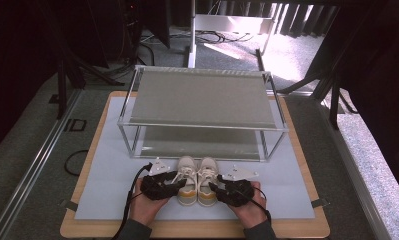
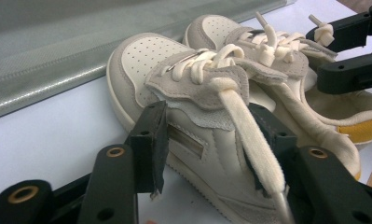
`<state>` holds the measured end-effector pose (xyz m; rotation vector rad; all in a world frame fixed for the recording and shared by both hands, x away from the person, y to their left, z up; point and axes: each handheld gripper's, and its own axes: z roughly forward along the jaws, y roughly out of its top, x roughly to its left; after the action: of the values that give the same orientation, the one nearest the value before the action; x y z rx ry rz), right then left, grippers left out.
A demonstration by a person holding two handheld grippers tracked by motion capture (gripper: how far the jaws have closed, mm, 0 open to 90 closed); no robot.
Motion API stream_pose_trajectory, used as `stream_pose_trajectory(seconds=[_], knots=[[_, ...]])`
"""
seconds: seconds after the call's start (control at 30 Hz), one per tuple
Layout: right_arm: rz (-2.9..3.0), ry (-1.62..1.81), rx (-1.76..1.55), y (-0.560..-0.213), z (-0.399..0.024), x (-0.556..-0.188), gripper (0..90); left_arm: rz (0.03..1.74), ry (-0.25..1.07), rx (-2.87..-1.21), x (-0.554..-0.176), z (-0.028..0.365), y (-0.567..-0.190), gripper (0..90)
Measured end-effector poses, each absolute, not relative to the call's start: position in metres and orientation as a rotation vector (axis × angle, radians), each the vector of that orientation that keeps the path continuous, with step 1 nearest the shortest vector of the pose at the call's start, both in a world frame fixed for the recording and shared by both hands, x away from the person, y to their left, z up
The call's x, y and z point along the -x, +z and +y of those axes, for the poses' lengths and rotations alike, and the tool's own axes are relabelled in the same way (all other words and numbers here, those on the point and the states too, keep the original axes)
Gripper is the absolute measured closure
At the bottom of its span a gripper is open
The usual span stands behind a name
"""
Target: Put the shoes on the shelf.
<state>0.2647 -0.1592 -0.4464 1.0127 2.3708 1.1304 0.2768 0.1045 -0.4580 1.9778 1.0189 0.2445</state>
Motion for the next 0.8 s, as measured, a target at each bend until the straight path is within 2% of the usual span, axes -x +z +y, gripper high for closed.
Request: stream_pose_trajectory(seconds=[0.2,0.8], knots=[[2.367,1.119,-1.047,-0.447,-0.157,-0.267,57.7,1.029,0.258,-1.992,-0.277,0.103,-0.457,55.7],[2.324,1.246,-1.105,-0.45,-0.172,-0.267,72.5,1.016,0.203,-1.962,-0.277,0.105,-0.458,59.4]])
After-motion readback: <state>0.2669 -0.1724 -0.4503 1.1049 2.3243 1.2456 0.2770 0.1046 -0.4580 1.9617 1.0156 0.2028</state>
